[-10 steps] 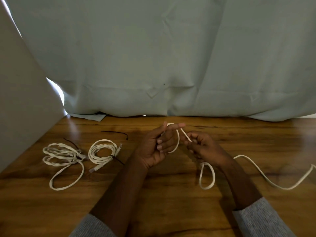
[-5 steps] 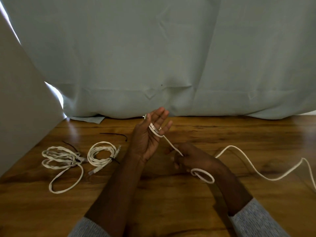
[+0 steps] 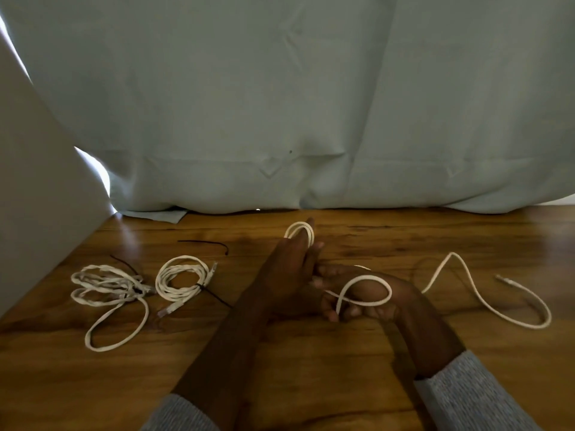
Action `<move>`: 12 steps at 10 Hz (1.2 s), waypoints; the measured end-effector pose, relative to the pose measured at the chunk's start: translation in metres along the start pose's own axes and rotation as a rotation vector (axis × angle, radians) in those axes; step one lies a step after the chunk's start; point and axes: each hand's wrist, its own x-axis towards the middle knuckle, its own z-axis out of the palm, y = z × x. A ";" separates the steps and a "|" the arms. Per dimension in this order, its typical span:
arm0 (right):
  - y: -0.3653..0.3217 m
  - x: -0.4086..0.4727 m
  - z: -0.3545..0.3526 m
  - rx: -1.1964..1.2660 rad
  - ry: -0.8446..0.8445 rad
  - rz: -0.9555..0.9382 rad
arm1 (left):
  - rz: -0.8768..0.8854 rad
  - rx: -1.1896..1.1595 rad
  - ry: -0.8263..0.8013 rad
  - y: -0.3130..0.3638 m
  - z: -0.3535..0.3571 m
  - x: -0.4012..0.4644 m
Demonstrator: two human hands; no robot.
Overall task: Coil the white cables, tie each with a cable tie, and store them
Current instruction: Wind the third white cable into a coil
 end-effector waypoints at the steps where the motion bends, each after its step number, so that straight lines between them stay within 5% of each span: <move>1: -0.005 -0.011 -0.003 0.139 0.075 0.042 | 0.034 0.116 -0.014 -0.008 0.005 0.004; 3: -0.003 -0.012 -0.032 0.197 0.312 -0.106 | -0.010 0.094 0.042 -0.027 0.003 0.005; 4: -0.011 -0.022 -0.035 0.190 0.469 -0.366 | -0.139 0.080 -0.032 -0.025 0.002 0.007; 5: -0.016 -0.028 -0.026 -0.167 0.675 -0.450 | -0.249 -0.001 -0.131 -0.016 0.002 0.007; 8: -0.007 -0.023 -0.050 -0.514 1.283 -0.755 | -0.381 -0.422 -0.412 -0.003 -0.011 0.004; 10: -0.005 -0.031 -0.057 -1.014 1.484 -0.427 | -0.397 -0.662 -0.538 -0.003 -0.002 0.001; 11: -0.008 -0.025 -0.048 -1.332 1.397 -0.086 | -0.392 -0.688 -0.514 -0.003 0.003 0.000; 12: -0.013 -0.012 -0.026 -1.497 1.289 -0.123 | -0.450 -0.700 -0.419 -0.003 0.009 0.002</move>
